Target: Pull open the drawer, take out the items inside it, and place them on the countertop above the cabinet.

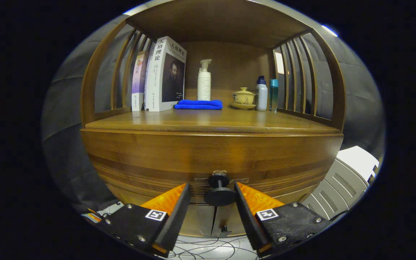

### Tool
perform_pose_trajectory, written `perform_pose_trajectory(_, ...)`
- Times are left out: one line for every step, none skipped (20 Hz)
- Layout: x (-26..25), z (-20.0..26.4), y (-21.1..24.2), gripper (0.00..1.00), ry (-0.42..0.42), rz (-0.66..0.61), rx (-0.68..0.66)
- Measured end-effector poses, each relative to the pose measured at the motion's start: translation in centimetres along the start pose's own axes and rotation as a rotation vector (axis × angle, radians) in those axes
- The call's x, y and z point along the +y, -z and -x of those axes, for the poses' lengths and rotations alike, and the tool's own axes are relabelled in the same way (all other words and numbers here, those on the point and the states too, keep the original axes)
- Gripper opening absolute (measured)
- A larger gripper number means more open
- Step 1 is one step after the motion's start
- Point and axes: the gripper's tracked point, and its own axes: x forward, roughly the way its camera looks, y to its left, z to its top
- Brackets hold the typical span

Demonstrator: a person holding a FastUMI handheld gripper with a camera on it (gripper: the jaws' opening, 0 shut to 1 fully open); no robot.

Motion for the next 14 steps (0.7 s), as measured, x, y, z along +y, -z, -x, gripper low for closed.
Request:
perform_pose_trajectory(-0.45,-0.19,0.03,0.69,0.007,-0.006,-0.001)
perform_pose_trajectory(-0.64,-0.15,0.11,0.62,-0.003,-0.016,0.003)
perform_pose_trajectory(-0.49,-0.11,0.07,0.56,-0.013,-0.031,0.000)
perform_pose_trajectory(-0.52,-0.38,0.18,0.49,-0.015,-0.039,-0.006)
perform_pose_trajectory(-0.55,-0.40,0.14,0.48,-0.013,-0.038,-0.012)
perform_pose_trajectory(-0.53,-0.32,0.23,0.46,-0.010,-0.037,-0.018)
perform_pose_trajectory(-0.57,-0.21,0.31,0.44,-0.011,-0.034,-0.025)
perform_pose_trajectory(-0.52,-0.41,0.30,0.41,-0.012,-0.035,-0.033)
perform_pose_trajectory(-0.60,-0.40,0.27,0.38,-0.009,-0.036,-0.042)
perform_pose_trajectory(-0.67,-0.33,0.39,0.35,-0.002,-0.035,-0.046)
perform_pose_trajectory(-0.65,-0.37,0.38,0.32,0.008,-0.030,-0.045)
perform_pose_trajectory(-0.67,-0.34,0.44,0.28,0.013,-0.025,-0.042)
perform_pose_trajectory(-0.68,-0.30,0.44,0.28,0.012,-0.029,-0.039)
perform_pose_trajectory(-0.66,-0.23,0.52,0.28,0.009,-0.041,-0.034)
